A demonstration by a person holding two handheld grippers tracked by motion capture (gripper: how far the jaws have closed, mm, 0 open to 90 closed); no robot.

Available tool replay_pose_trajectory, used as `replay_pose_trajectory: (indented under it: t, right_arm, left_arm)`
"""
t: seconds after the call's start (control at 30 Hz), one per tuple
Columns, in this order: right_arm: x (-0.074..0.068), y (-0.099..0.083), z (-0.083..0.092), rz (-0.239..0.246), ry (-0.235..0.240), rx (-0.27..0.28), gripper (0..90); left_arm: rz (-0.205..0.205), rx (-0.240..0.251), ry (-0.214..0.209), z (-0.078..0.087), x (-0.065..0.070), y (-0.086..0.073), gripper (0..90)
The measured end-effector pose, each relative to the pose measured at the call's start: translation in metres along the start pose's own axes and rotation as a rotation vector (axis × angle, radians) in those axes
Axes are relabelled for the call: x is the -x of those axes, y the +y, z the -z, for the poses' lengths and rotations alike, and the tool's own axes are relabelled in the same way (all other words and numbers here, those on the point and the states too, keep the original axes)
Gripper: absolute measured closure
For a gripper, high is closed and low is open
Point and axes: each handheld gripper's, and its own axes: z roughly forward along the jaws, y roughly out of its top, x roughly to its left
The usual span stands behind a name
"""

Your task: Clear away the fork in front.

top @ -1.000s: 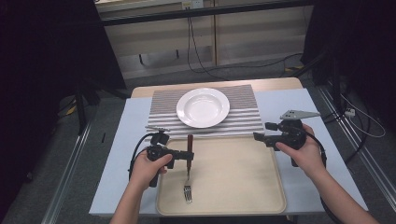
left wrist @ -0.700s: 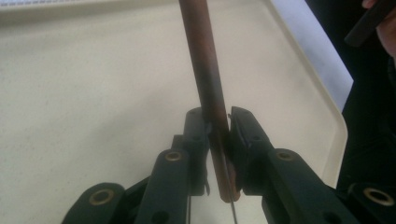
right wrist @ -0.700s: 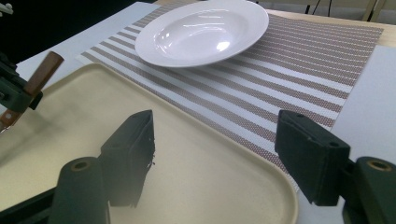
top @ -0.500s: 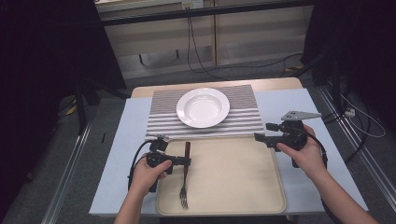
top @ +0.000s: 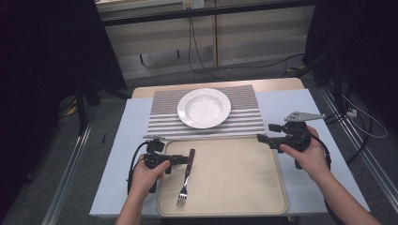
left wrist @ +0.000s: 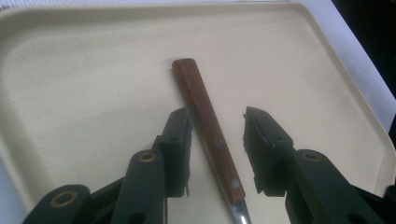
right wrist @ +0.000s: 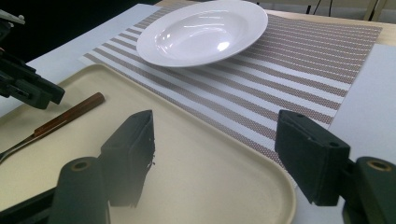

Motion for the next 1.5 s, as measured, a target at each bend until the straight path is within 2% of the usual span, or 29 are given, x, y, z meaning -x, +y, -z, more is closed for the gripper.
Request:
replay_pose_trajectory:
  t: [0.03, 0.13, 0.2, 0.4, 0.57, 0.7, 0.87, 1.0, 1.27, 1.5]
  right_arm:
    - [0.0, 0.0, 0.001, -0.002, 0.0, -0.001, 28.4]
    - [0.001, -0.002, 0.002, -0.008, -0.002, 0.0, 28.0]
    - [0.0, -0.002, 0.003, -0.009, -0.003, -0.001, 28.0]
    - [-0.002, -0.006, 0.007, -0.005, -0.006, -0.005, 27.8]
    - [-0.001, -0.02, 0.011, -0.017, -0.008, -0.034, 27.2]
    - [0.002, -0.027, 0.018, -0.035, -0.012, -0.028, 26.6]
    - [0.002, -0.031, 0.026, -0.033, -0.023, -0.016, 26.5]
    - [0.001, -0.034, 0.032, -0.034, -0.029, -0.012, 26.5]
    - [0.001, -0.038, 0.041, -0.034, -0.041, -0.015, 26.5]
    - [0.003, -0.044, 0.047, -0.042, -0.049, -0.012, 26.5]
  left_arm:
    - [-0.006, 0.011, 0.01, 0.002, 0.0, 0.0, 57.8]
    - [-0.065, 0.064, 0.028, 0.009, 0.001, -0.002, 50.4]
    - [-0.09, 0.09, 0.036, 0.013, 0.001, -0.002, 47.9]
    - [-0.208, 0.188, 0.07, 0.028, 0.007, -0.006, 35.6]
    - [-0.31, 0.211, 0.11, 0.038, 0.014, -0.009, 27.9]
    - [-0.338, 0.229, 0.125, 0.047, 0.014, -0.015, 25.4]
    - [-0.358, 0.251, 0.15, 0.056, 0.012, -0.021, 21.2]
    - [-0.369, 0.249, 0.161, 0.064, 0.009, -0.026, 18.9]
    - [-0.354, 0.256, 0.182, 0.073, 0.003, -0.036, 16.0]
    - [-0.358, 0.258, 0.187, 0.076, 0.003, -0.041, 13.4]
